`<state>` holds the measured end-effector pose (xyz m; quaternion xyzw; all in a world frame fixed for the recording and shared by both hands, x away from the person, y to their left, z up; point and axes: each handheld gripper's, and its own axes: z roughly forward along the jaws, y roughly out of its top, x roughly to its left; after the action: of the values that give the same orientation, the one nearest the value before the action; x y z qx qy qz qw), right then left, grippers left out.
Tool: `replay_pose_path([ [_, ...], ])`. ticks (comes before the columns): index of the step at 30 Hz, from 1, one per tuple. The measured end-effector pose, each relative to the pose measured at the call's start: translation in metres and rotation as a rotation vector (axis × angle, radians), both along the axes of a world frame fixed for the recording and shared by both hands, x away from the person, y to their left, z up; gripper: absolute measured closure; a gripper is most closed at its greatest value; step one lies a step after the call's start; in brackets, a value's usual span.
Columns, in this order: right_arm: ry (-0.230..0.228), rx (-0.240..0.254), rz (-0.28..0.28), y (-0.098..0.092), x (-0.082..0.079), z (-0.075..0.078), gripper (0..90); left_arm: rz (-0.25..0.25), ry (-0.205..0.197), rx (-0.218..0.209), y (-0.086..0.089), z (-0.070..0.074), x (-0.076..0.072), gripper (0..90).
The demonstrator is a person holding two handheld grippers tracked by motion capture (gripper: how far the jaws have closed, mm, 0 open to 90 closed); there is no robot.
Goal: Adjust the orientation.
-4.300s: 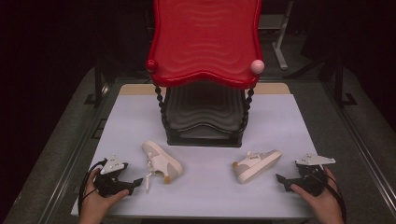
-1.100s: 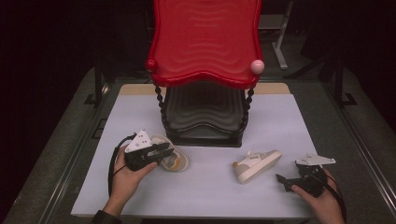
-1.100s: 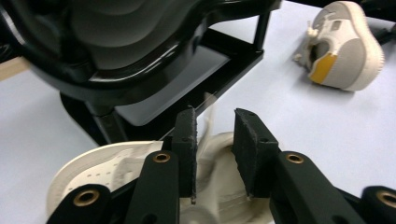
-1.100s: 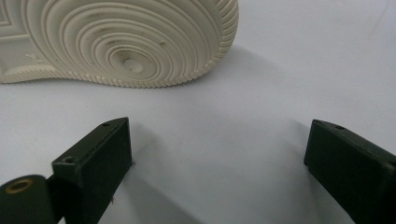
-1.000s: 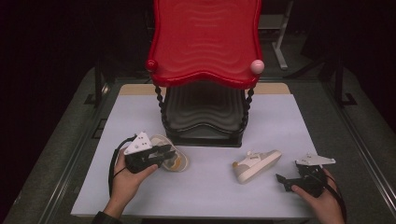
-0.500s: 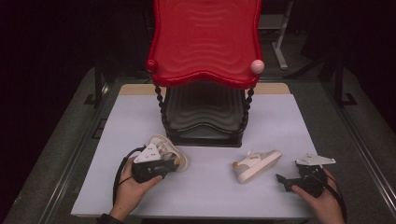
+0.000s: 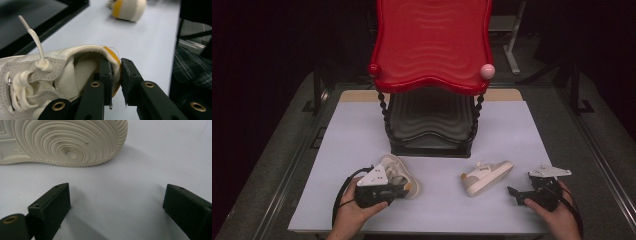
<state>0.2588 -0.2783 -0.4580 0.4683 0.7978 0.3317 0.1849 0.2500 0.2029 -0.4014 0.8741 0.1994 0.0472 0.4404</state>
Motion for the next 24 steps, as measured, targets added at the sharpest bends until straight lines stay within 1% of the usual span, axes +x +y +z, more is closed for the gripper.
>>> replay_pose_path([
  [1, 0.000, 0.000, 0.000, 0.000, 0.000, 0.000, 6.7, -0.012, 0.000, 0.010, -0.003, -0.001, -0.001, 79.0],
  [2, 0.000, 0.000, 0.000, 0.000, 0.000, 0.000, 6.7, -0.003, -0.006, -0.003, -0.005, -0.003, 0.000, 78.4],
  [4, 0.000, 0.000, 0.000, 0.000, 0.000, 0.000, 6.7, -0.006, -0.001, -0.005, -0.005, -0.003, 0.001, 78.0],
  [5, 0.000, 0.000, 0.000, 0.000, 0.000, 0.000, 6.7, -0.001, 0.002, -0.017, -0.005, -0.004, 0.003, 76.5],
  [6, 0.000, 0.000, 0.000, 0.000, 0.000, 0.000, 6.7, 0.002, -0.004, -0.022, -0.006, -0.004, 0.004, 76.5],
  [7, -0.001, 0.002, -0.001, 0.000, 0.000, 0.000, 6.7, 0.004, -0.013, -0.020, -0.006, -0.004, 0.004, 75.7],
  [9, -0.001, 0.001, 0.000, 0.000, 0.000, 0.000, 6.7, 0.001, -0.009, -0.030, -0.010, -0.004, 0.007, 75.1],
  [12, -0.001, 0.001, 0.000, 0.000, 0.000, 0.000, 6.7, -0.003, -0.012, -0.034, -0.012, -0.003, 0.008, 74.6],
  [14, -0.001, 0.001, 0.000, 0.000, 0.000, 0.000, 6.7, -0.007, -0.009, -0.038, -0.013, -0.002, 0.007, 71.2],
  [15, -0.001, 0.002, 0.000, 0.000, 0.000, 0.000, 6.7, -0.012, -0.006, -0.043, -0.012, -0.002, 0.006, 66.6],
  [17, -0.001, 0.002, 0.000, 0.000, 0.000, 0.000, 6.7, -0.013, -0.007, -0.040, -0.012, -0.002, 0.006, 63.9],
  [22, -0.001, 0.001, 0.000, 0.000, 0.000, 0.000, 6.7, -0.012, 0.013, -0.041, -0.014, -0.008, 0.011, 63.0],
  [23, -0.001, 0.001, 0.000, 0.000, 0.000, 0.000, 6.7, -0.017, 0.022, -0.039, -0.017, -0.011, 0.013, 64.2],
  [24, -0.001, 0.001, 0.000, 0.000, 0.000, 0.000, 6.7, -0.017, 0.022, -0.039, -0.017, -0.011, 0.013, 65.6],
])
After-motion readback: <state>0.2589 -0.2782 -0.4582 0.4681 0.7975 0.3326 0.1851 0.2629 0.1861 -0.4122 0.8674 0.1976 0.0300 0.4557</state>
